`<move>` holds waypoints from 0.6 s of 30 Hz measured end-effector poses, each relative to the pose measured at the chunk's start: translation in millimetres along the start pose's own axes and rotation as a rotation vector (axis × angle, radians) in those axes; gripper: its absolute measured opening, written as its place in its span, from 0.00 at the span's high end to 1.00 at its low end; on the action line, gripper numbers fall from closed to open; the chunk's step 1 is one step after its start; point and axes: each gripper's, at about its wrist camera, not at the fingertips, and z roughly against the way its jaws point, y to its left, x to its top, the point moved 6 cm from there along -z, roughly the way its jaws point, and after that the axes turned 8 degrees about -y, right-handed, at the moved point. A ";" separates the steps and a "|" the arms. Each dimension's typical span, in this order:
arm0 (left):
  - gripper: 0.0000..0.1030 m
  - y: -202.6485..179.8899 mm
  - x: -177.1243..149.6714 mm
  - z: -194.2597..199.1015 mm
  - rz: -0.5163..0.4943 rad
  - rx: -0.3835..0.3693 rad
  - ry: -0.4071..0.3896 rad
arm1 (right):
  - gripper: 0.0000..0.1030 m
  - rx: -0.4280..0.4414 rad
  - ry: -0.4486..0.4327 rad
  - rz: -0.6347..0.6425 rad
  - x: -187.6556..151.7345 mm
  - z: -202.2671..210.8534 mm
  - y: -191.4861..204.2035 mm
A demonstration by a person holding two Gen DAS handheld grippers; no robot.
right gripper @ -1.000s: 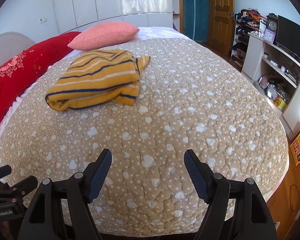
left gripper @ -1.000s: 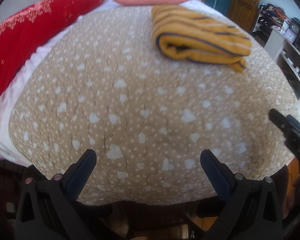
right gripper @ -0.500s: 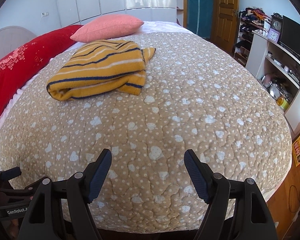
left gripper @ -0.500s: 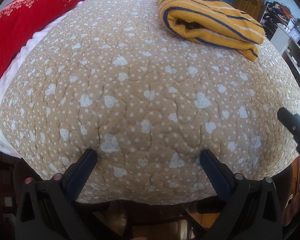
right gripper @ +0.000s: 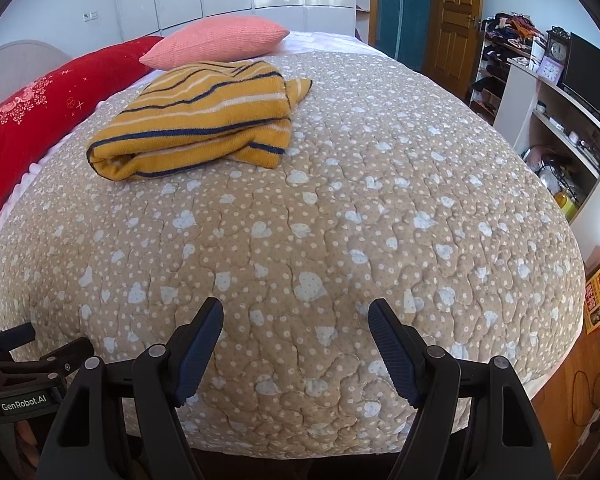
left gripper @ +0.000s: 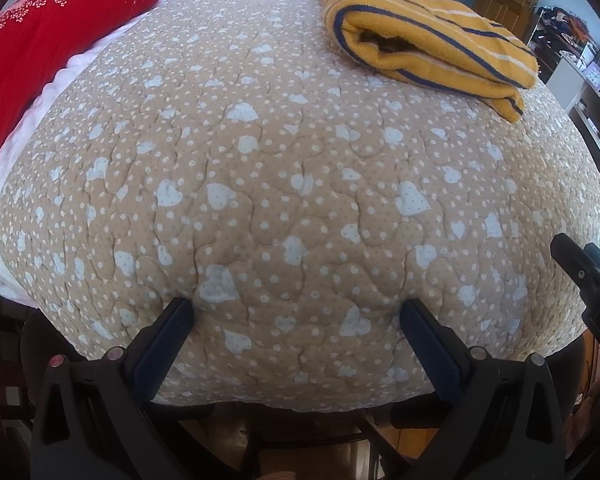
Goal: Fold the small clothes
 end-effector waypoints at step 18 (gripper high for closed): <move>0.00 -4.7 -10.1 7.3 -0.010 0.009 -0.052 | 0.23 -0.010 0.006 0.025 -3.7 -2.7 2.2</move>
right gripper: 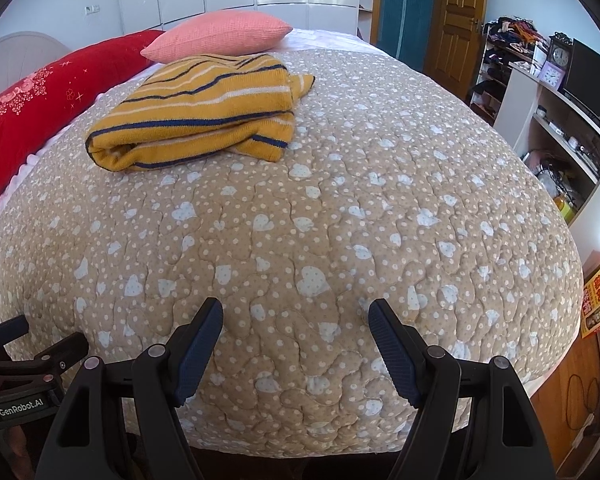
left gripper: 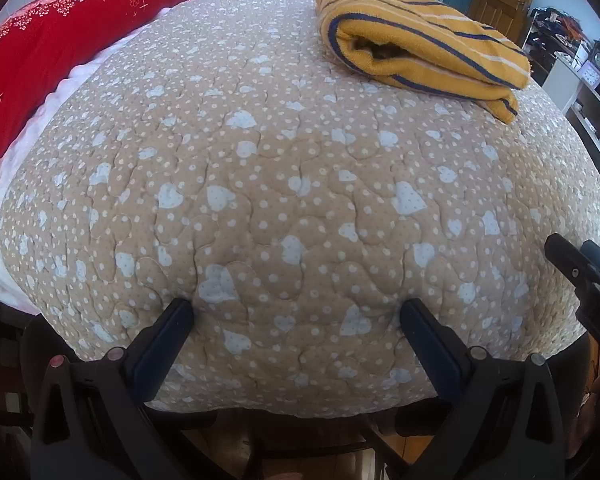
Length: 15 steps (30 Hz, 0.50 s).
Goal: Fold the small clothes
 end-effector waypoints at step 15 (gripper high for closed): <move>0.00 -5.2 -0.2 4.2 0.004 0.007 -0.012 | 0.21 -0.019 0.002 0.030 -2.6 -2.8 2.1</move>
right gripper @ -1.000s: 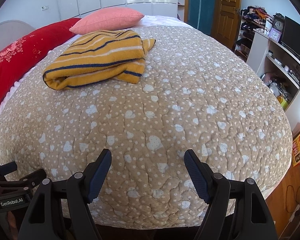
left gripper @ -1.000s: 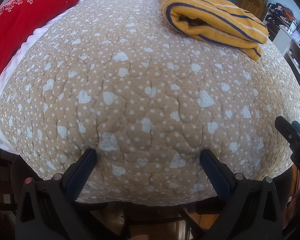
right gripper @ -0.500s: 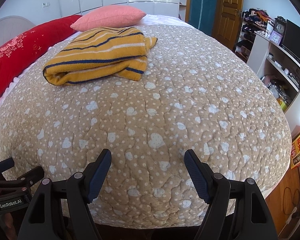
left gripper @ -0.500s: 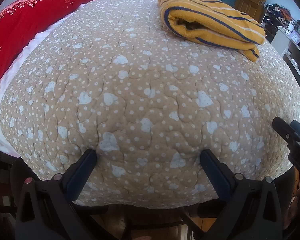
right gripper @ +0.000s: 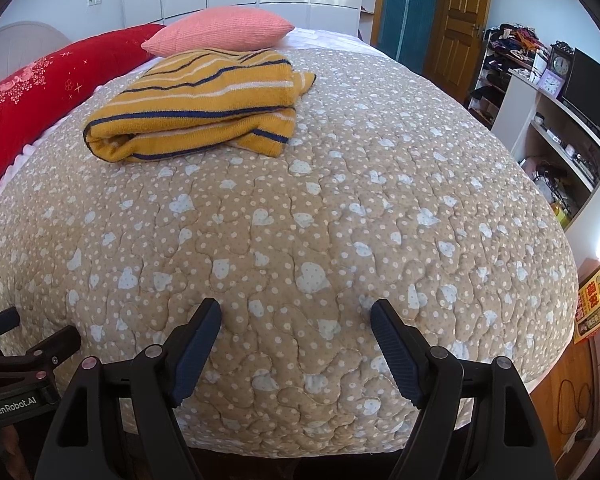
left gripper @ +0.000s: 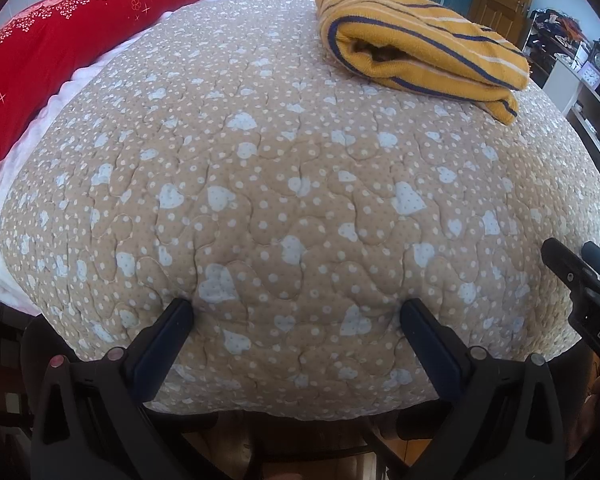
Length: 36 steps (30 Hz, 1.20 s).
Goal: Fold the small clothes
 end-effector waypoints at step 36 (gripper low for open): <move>0.00 -6.1 -1.5 3.9 -0.028 0.037 -0.053 | 0.13 0.002 -0.006 -0.002 -4.5 -4.7 1.4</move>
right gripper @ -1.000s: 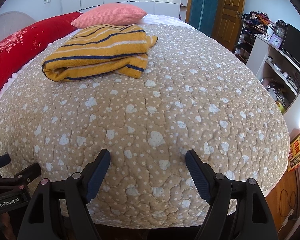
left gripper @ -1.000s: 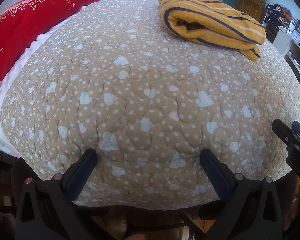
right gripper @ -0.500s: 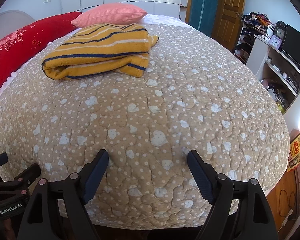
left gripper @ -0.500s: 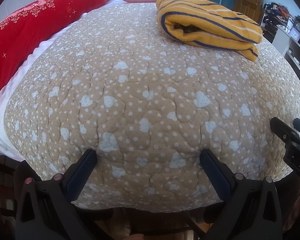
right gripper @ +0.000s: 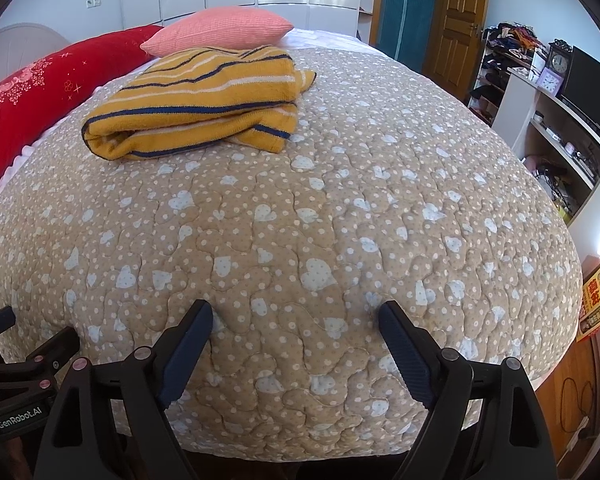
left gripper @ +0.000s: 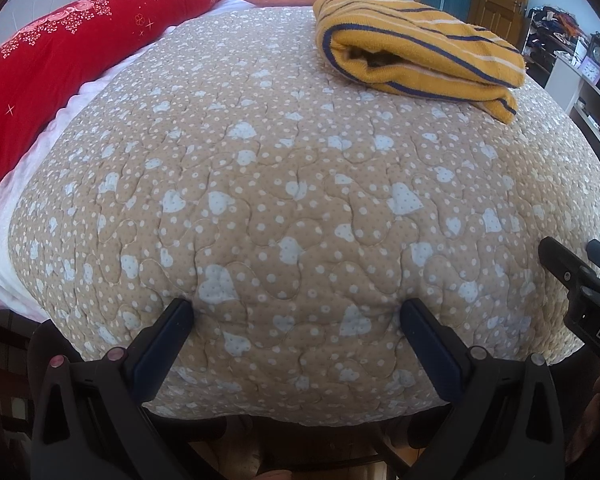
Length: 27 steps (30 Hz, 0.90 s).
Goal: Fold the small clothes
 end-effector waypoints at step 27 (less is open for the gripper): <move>0.00 -17.3 32.0 6.2 -0.073 0.035 -0.082 | 0.12 -0.042 -0.027 0.082 18.6 -13.3 22.5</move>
